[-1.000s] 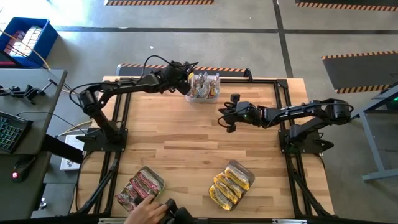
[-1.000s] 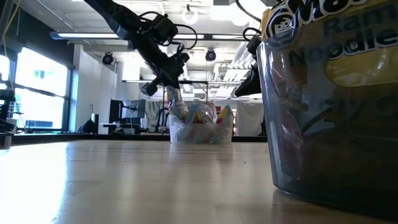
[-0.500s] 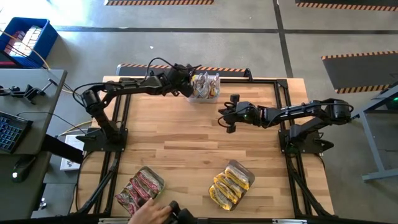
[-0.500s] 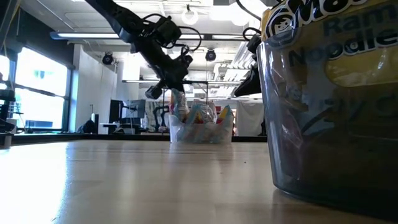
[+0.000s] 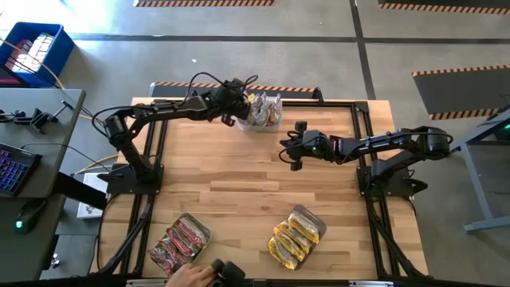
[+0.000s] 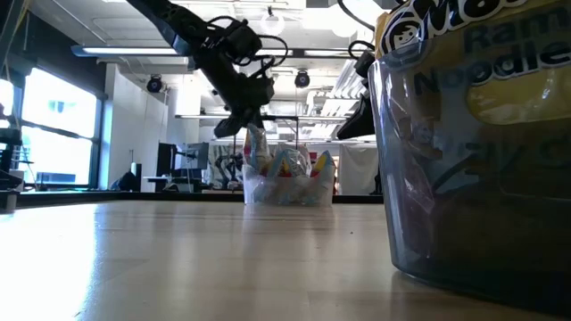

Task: Sort Maruchan noodles
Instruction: Put the light blue noodle pack into the transparent bin

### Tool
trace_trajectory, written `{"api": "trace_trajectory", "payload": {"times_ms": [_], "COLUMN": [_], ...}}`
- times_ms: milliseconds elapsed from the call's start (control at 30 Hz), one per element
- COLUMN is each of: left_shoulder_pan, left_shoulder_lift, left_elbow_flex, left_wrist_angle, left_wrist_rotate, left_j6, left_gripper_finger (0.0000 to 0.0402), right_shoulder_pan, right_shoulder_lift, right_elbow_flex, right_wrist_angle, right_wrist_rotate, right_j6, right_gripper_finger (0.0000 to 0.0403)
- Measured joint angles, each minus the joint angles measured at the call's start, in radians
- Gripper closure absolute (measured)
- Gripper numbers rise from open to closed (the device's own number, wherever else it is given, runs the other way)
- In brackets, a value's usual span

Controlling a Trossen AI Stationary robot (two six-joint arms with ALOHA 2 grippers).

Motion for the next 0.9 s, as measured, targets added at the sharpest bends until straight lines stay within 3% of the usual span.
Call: {"api": "trace_trajectory", "payload": {"times_ms": [267,400,667,767,900], "left_shoulder_pan": [0.015,0.013,-0.006,0.008,0.038], "left_shoulder_lift": [0.008,-0.002,-0.065,-0.09,-0.067], "left_elbow_flex": [0.0,0.0,0.0,0.002,0.002], "left_wrist_angle": [-0.014,-0.016,-0.012,-0.029,-0.143], "left_wrist_rotate": [-0.004,-0.022,0.045,0.064,0.11], "left_j6": [-0.101,-0.154,-0.266,-0.384,-0.499], "left_gripper_finger": [0.0397,0.0372,0.0324,0.0327,0.0361], "right_shoulder_pan": [0.0,0.0,0.0,0.0,0.0], "right_shoulder_lift": [0.0,0.0,0.0,0.0,0.0], "right_elbow_flex": [0.0,0.0,0.0,0.0,0.0], "right_wrist_angle": [0.003,0.002,-0.005,-0.005,-0.004], "right_wrist_rotate": [0.0,0.0,0.001,0.002,0.002], "right_j6": [0.001,0.022,0.022,0.022,0.022], "right_gripper_finger": [0.0403,0.0403,0.0403,0.0403,0.0403]}}
